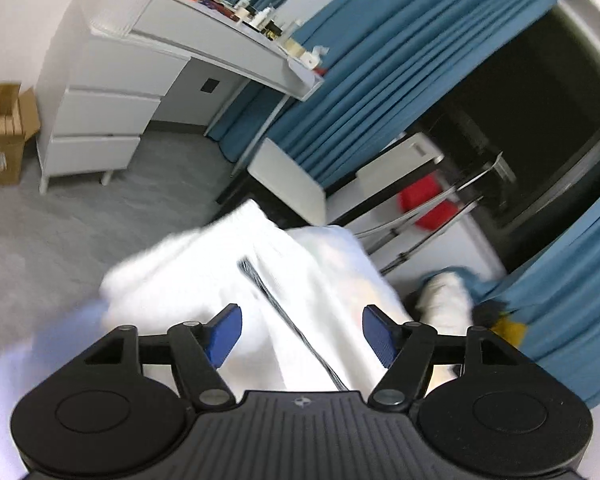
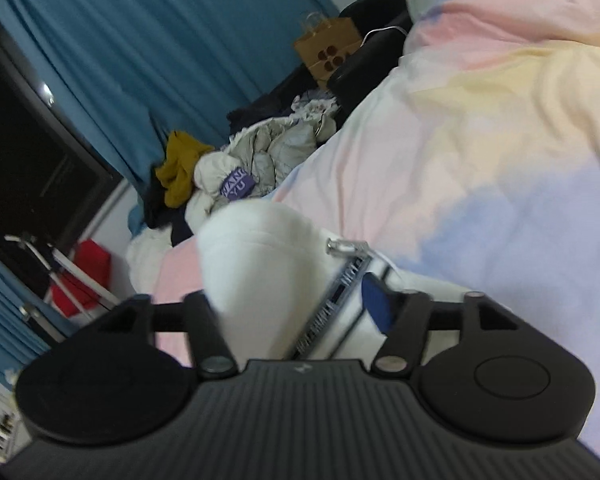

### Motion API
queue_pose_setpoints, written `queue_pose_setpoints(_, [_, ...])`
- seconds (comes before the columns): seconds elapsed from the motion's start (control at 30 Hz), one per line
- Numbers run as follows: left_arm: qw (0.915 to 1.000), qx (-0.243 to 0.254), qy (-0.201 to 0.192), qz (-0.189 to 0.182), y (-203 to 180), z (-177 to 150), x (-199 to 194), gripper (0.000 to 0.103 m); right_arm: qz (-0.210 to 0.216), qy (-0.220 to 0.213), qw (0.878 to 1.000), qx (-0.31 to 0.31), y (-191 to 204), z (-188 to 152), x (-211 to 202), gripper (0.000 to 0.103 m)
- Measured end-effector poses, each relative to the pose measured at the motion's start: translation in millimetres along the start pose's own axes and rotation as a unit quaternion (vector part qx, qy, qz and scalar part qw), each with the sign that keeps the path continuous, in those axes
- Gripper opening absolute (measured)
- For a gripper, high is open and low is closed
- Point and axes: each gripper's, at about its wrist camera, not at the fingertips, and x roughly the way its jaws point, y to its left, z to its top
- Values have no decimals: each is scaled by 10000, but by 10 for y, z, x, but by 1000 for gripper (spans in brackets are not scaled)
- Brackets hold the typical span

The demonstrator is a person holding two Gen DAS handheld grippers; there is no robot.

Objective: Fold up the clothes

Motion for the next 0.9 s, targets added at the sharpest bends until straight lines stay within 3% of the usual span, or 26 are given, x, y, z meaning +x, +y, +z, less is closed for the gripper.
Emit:
queue_pose_setpoints(0.2, [9961, -837, 243, -102, 293, -545, -290, 76, 89, 163, 9956, 914, -408, -250, -533, 68])
queue_pose_setpoints(0.33, [9945, -997, 324, -32, 449, -722, -306, 76, 343, 45, 9950, 941, -527, -325, -681, 68])
queue_pose_setpoints(0.53, [9965, -822, 178, 10, 486, -815, -250, 76, 830, 18, 9896, 1178, -527, -309, -512, 68])
queue_pose_setpoints(0.6, [9973, -719, 163, 14, 427, -817, -183, 76, 715, -62, 9910, 1134, -453, -357, -486, 67])
queue_pose_setpoints(0.77, [9975, -627, 334, 0, 322, -802, 9, 76, 962, 406, 9910, 838, -259, -435, -149, 67])
queue_pose_setpoints(0.9, [9984, -314, 456, 118, 257, -866, 142, 76, 1178, 653, 9884, 700, -92, -425, 219, 61])
